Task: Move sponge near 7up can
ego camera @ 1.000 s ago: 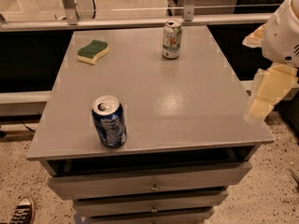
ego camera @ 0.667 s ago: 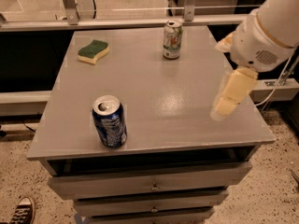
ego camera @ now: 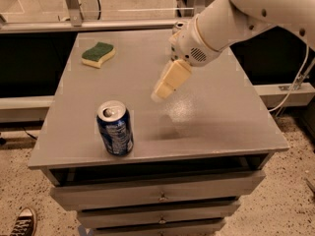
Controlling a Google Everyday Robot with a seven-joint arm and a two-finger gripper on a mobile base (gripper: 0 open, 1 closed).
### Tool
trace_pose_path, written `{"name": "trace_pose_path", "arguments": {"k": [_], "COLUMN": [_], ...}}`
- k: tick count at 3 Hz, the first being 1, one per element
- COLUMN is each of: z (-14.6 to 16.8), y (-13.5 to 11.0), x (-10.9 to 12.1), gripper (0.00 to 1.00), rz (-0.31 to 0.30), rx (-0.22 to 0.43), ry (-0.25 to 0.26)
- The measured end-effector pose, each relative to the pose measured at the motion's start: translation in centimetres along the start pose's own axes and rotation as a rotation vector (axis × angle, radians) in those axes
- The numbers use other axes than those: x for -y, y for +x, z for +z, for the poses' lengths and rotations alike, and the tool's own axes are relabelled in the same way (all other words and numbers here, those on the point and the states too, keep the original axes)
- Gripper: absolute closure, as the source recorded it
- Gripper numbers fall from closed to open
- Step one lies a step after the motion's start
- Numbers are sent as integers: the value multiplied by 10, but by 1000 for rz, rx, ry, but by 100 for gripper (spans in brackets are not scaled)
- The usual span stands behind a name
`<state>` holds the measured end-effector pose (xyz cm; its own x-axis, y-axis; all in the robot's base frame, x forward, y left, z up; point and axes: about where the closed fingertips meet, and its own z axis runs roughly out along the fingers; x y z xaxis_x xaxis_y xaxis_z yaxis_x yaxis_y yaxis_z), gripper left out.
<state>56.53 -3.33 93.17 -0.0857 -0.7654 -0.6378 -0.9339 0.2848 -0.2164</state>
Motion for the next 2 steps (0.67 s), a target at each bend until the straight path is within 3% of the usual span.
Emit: {"name": "trace_pose_path", "arguments": {"k": [1,2], "z": [0,42], "y": [0,-13], "x": [0,7], "gripper": [0,0], "rz": [0,10], "rx": [0,81], "ry": [0,-12]}}
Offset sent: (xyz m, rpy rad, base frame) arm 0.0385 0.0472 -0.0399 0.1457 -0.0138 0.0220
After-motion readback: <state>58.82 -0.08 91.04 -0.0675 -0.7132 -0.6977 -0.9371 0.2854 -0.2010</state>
